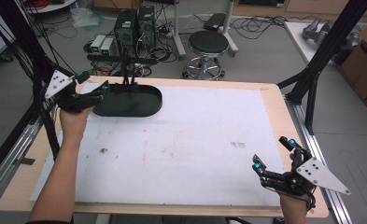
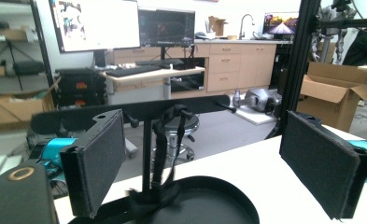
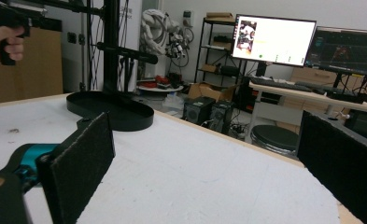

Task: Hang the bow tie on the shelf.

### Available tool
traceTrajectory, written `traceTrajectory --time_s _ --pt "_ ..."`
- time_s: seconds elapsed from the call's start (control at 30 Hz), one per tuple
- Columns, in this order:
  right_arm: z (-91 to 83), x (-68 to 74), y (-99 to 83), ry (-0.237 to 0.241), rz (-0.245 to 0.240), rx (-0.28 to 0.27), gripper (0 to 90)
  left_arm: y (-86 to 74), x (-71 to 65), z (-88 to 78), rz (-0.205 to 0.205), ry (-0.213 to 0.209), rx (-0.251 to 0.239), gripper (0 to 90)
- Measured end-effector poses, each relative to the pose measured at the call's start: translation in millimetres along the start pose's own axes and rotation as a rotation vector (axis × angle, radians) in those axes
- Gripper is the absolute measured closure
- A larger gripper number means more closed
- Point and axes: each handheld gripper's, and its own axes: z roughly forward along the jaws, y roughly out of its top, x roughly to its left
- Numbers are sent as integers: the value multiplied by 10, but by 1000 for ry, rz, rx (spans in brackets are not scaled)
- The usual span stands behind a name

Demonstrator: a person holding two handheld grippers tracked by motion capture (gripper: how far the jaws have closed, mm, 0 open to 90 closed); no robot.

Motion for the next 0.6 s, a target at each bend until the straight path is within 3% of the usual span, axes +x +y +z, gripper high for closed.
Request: traceTrajectory --time_s 0.3,0.6 --pt "12 9 21 -23 17 -15 38 206 -270 -472 58 22 -77 141" --pt "46 15 35 -59 47 -24 37 190 -493 -925 141 54 -52 141"
